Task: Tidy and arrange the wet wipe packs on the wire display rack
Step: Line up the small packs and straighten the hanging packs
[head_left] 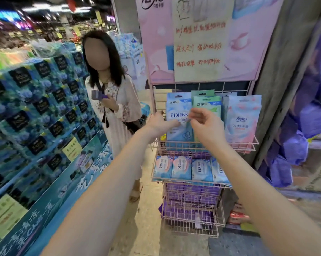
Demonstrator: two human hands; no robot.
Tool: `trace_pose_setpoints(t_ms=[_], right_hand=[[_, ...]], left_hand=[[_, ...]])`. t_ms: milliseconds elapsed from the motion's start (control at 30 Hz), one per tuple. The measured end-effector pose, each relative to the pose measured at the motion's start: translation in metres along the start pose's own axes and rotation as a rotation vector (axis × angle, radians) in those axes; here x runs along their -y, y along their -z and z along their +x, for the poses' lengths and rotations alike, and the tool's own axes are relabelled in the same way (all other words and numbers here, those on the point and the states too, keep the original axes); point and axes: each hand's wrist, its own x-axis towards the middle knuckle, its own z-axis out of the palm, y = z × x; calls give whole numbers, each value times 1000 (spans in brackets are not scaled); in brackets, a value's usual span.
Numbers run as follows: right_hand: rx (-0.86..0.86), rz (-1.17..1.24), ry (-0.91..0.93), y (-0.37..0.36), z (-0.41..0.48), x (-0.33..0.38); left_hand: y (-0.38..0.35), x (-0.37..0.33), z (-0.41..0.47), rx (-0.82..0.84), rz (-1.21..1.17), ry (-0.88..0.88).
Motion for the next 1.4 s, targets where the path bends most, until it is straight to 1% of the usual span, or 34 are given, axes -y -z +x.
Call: trace_pose_setpoints(t_ms=[67,167,267,367,467,533,700,767,833,900,967,1000,1033,1133,1200,1267,1333,1400], right_hand=[[-9,12,-15,0,4,-2],[-25,52,-44,-2,5,-4],[-44,105,-74,-2,6,-5],[-58,149,-78,-2,6,-4],[-55,186,-70,-2,4,-4],[-57,207,-72,0,5,-5],[-28,266,-71,3,7,-6],[-29,277,-80,3,7,-7],[-37,263,-94,1,9,-8],[-46,187,-84,-2,12,-7],[-35,58,-61,-5,15,-3],[-15,4,-43,-6,15,2],[26,2,-22,-6,17,5],[222,155,7,-4,26,14],[354,194,-5,0,32,21],[482,185,-11,5,35,27],[583,148,-16,5,36,31],[598,62,-15,1,39,32]], left_hand=[[0,9,13,107,-94,39],[5,-5,-9,280,-290,36],[6,0,-8,347,-368,2],[7,0,-7,376,-414,30],[7,-2,-11,412,-436,36],[8,-2,-11,428,-406,2],[10,-5,-14,364,-393,-102],[10,-4,-13,333,-414,-135],[10,-3,-15,288,-384,-170],[12,-2,-17,222,-348,-210],[15,2,-16,145,-329,-265],[19,3,-15,118,-347,-284],[22,2,-15,103,-383,-300],[36,0,-15,111,-450,-354],[44,-2,-15,148,-459,-372],[48,0,-15,178,-440,-361],[48,8,-15,167,-402,-344],[46,17,-15,147,-361,-321]])
